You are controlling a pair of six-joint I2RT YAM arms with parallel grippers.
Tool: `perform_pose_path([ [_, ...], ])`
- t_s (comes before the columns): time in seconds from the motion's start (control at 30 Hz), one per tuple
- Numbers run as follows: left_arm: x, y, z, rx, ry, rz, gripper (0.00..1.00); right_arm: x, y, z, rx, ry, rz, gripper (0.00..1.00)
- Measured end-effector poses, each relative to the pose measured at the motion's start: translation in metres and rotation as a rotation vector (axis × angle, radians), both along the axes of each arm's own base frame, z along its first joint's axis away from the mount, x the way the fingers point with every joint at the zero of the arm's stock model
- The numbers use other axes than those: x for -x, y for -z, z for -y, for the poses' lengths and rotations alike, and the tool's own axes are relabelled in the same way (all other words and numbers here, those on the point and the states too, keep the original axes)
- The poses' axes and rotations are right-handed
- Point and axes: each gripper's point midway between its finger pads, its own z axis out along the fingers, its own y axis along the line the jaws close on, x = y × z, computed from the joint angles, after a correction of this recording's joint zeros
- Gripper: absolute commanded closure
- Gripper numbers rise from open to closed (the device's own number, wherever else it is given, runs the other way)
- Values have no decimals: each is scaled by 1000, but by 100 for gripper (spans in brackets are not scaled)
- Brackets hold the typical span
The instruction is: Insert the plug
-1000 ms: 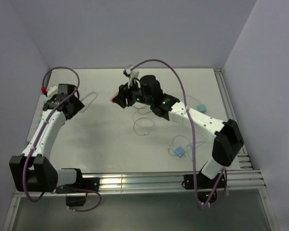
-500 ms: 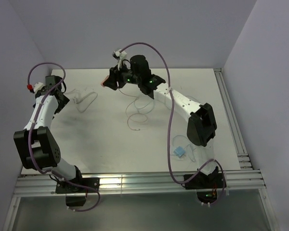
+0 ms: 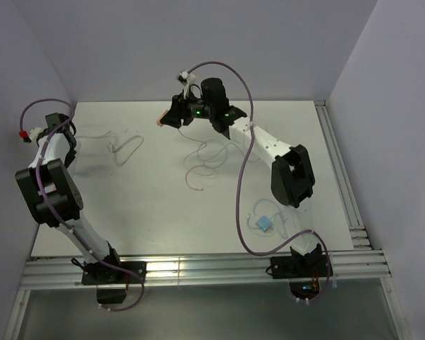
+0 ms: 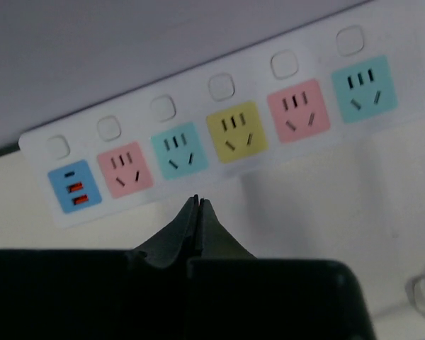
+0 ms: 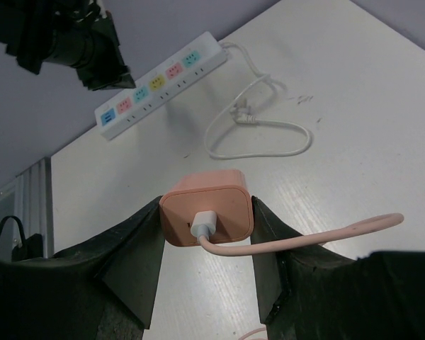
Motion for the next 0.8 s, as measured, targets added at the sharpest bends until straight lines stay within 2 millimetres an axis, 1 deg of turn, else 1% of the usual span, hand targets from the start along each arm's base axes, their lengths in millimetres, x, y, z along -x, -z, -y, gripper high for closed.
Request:
perform_pose_path([
  [0.17, -19, 8, -25, -85, -14, -65, 100, 8, 7, -5, -8, -28, -16, 100],
  [0.27, -19, 15, -34, -126, -10, -123, 100, 13, 14, -7, -3, -41, -31, 100],
  [0.37, -15, 24, -40, -156, -8, -176, 100, 16, 17, -10, 0, -48, -35, 100],
  [0.57, -14, 38, -44, -173, 4, -220, 100, 21, 22, -10, 6, -56, -43, 100],
  [0.63, -10, 43, -43, -167, 8, -233, 100, 22, 23, -10, 7, -56, -46, 100],
  [0.8, -12, 47, -37, -187, 25, -240, 100, 25, 18, -8, 3, -57, -39, 100],
])
